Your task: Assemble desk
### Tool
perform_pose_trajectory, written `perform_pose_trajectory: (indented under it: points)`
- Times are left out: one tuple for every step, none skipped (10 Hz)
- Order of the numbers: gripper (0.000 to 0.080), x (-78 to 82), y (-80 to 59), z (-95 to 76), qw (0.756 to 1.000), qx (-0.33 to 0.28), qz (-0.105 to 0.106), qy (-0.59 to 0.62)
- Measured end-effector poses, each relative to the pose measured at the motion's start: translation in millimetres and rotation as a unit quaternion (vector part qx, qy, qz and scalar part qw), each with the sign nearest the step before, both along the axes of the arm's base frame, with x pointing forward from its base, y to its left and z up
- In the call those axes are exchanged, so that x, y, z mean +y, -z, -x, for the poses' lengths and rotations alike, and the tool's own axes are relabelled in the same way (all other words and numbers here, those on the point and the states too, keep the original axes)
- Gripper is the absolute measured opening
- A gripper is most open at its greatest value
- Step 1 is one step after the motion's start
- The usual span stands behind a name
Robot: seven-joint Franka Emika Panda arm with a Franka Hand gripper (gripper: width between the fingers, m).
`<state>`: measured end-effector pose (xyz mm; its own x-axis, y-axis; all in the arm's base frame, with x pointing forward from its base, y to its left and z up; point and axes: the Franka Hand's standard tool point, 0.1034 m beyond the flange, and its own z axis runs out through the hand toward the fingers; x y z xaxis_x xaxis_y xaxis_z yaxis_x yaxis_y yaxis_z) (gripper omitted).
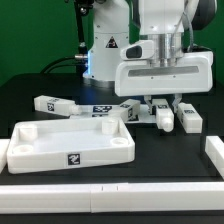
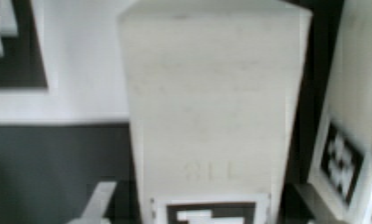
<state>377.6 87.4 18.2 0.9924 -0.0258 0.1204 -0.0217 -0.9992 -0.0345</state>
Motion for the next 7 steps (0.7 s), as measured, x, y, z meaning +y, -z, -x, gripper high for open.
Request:
perform_pose_trajectory:
  points:
    - [0.0282, -1.5, 4.3, 4.0, 1.0, 0.001, 0.003, 0.0]
    - [0.0282, -1.4, 9.0, 6.0, 1.0, 0.002, 0.004, -0.002]
    - [0.0282, -2.1, 9.3, 4.0, 1.0, -0.004, 0.005, -0.002]
    - [0.0282, -5.5, 9.2, 1.6, 1.0, -0.006, 0.006, -0.003]
    - [0.0282, -4.9, 9.2, 1.9, 1.0, -0.006, 0.006, -0.003]
    - [0.0283, -5.0, 9.2, 1.9, 1.0, -0.006, 0.006, -0.003]
    - [0.0283, -5.6, 8.0, 2.3, 1.0, 0.002, 0.005, -0.004]
